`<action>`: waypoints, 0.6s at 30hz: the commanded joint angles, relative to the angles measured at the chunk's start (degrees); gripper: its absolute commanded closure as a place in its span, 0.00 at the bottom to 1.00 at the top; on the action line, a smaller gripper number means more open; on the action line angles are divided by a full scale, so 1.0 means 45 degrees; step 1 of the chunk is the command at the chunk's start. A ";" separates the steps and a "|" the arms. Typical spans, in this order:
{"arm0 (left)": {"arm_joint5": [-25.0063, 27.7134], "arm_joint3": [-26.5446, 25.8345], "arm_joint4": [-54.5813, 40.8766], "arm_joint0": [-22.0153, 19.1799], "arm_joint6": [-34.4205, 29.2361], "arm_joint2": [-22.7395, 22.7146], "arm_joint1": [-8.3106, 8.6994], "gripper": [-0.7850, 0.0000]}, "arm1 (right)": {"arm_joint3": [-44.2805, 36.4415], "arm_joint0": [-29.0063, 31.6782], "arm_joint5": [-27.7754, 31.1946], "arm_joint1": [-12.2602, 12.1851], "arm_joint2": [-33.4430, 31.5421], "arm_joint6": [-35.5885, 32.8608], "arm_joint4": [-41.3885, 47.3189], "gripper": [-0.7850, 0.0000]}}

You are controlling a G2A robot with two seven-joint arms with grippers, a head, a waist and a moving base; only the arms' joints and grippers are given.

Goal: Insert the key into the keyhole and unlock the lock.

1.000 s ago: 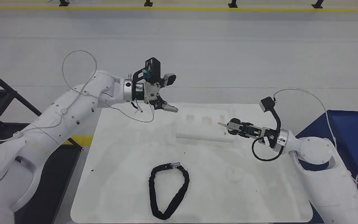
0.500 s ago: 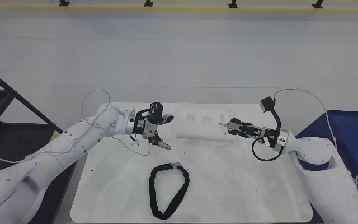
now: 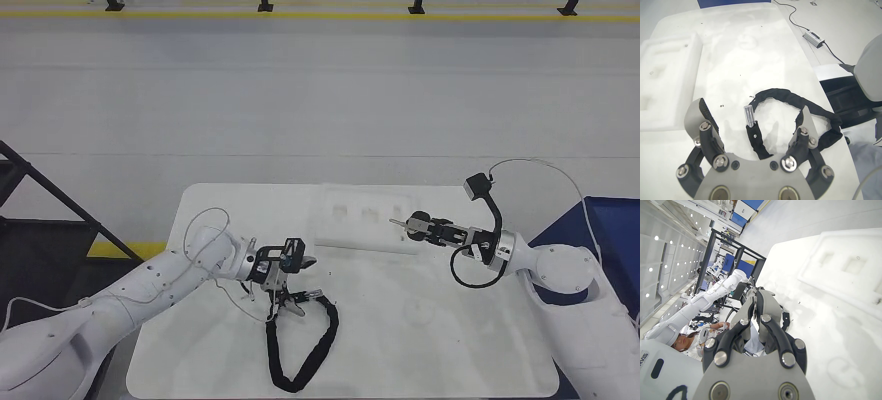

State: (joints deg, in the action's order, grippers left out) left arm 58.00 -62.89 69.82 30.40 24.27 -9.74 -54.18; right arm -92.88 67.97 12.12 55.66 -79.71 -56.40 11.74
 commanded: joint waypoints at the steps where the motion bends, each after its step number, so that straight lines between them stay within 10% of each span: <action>1: -0.0002 0.0261 0.0033 0.0106 -0.0128 -0.0006 -0.0186 0.00 | 0.0000 0.0000 0.0000 0.0000 0.0000 0.0000 0.0000 1.00; 18: -0.0234 0.1533 0.0195 0.0301 -0.1613 -0.0315 -0.0985 0.00 | 0.0000 0.0000 0.0000 0.0000 0.0000 0.0000 0.0000 1.00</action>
State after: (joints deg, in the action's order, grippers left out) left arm 56.95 -55.99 70.69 31.76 17.01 -11.17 -58.61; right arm -92.88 67.97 12.12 55.66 -79.71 -56.40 11.74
